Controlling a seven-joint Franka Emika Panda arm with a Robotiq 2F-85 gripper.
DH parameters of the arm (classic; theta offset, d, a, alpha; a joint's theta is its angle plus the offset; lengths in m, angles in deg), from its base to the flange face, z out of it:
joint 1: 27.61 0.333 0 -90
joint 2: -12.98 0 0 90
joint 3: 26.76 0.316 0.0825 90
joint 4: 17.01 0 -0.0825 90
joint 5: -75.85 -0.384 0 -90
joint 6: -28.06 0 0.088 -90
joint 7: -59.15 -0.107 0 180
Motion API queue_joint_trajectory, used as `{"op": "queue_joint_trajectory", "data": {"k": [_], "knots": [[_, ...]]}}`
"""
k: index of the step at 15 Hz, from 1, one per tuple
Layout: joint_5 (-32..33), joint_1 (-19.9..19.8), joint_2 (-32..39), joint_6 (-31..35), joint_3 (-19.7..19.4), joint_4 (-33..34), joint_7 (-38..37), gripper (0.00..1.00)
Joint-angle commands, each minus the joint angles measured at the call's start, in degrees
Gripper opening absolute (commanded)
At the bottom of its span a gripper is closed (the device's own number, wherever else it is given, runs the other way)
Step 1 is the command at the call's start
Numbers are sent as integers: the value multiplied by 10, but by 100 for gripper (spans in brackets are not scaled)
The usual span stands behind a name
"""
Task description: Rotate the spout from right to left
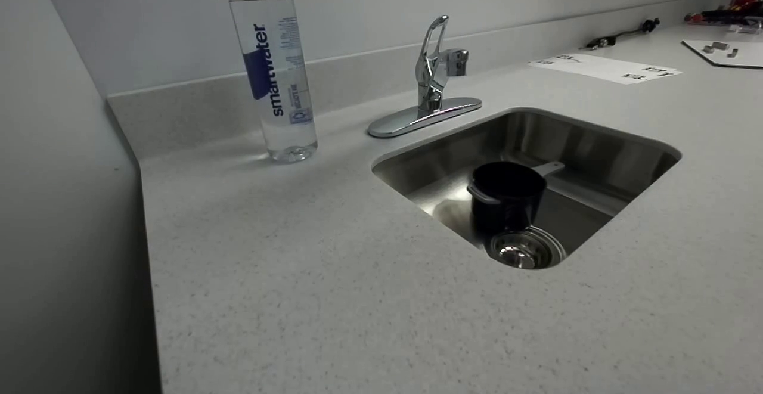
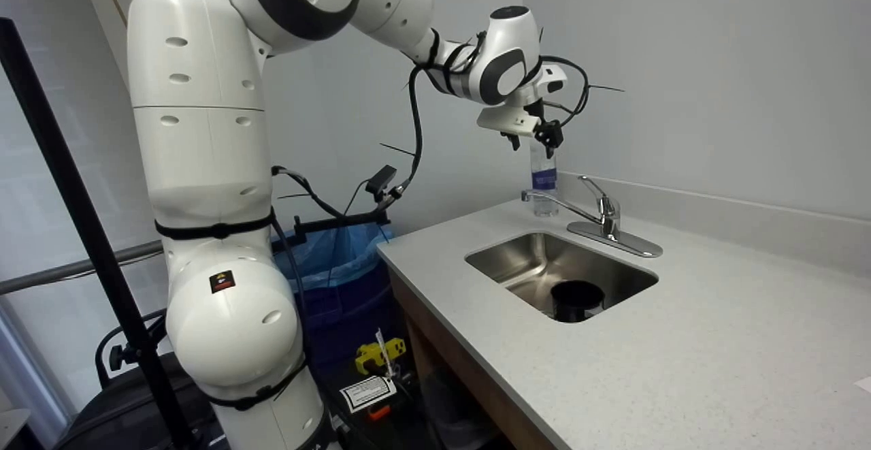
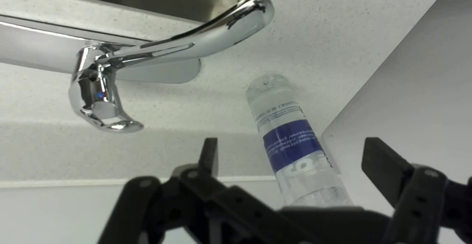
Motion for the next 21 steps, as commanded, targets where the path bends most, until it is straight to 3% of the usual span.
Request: {"op": "queue_joint_trajectory", "data": {"k": [1, 13, 14, 21], "knots": [[-38, -17, -31, -18, -10, -11, 42, 100], [-67, -60, -70, -56, -70, -16, 113, 100], [-38, -45, -46, -33, -68, -3, 77, 100], [-43, -52, -54, -47, -76, -3, 89, 100]]}}
